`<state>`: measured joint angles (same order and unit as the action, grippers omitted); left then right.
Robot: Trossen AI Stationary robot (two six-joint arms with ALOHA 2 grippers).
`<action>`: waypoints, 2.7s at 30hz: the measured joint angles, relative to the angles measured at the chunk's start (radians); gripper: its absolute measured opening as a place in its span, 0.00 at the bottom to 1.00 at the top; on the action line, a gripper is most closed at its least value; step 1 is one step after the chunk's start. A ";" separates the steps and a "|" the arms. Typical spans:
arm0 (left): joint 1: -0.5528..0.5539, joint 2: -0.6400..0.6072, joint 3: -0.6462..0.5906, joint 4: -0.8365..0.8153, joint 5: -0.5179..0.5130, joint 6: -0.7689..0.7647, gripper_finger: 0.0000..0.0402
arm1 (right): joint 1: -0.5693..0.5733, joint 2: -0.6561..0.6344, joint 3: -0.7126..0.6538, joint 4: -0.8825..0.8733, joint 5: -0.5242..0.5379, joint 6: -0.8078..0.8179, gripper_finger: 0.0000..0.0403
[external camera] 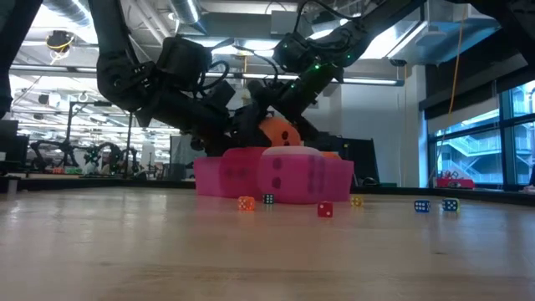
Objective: Pick & Place Dice
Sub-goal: Put the large orange die into the red bin
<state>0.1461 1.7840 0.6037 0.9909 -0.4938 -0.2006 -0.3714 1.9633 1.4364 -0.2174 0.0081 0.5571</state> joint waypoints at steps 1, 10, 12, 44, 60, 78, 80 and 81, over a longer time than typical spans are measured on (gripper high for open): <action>0.000 0.000 0.000 0.000 -0.001 0.000 1.00 | 0.000 0.000 0.007 0.001 -0.012 -0.002 0.99; 0.001 0.000 0.000 -0.025 -0.039 -0.002 1.00 | 0.009 -0.002 0.086 -0.037 -0.055 -0.076 0.99; 0.001 0.000 0.000 -0.026 -0.045 -0.001 1.00 | 0.009 -0.002 0.089 -0.053 -0.056 -0.084 0.99; 0.001 -0.076 -0.001 -0.025 -0.044 0.007 1.00 | 0.006 -0.027 0.090 -0.261 0.186 -0.207 0.99; -0.002 -0.195 -0.001 -0.181 -0.116 0.058 1.00 | 0.102 -0.028 0.084 -0.416 0.413 -0.208 0.99; -0.002 -0.195 -0.001 -0.180 -0.116 0.055 1.00 | 0.107 -0.033 0.028 -0.459 0.457 -0.145 0.99; -0.002 -0.195 -0.001 -0.180 -0.116 0.055 1.00 | 0.109 -0.030 0.000 -0.454 0.452 -0.135 0.99; -0.002 -0.195 -0.001 -0.180 -0.116 0.055 1.00 | 0.110 -0.031 -0.005 -0.450 0.456 -0.131 0.99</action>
<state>0.1440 1.5894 0.6025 0.8105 -0.6098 -0.1455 -0.2615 1.9320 1.4312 -0.6675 0.4642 0.4260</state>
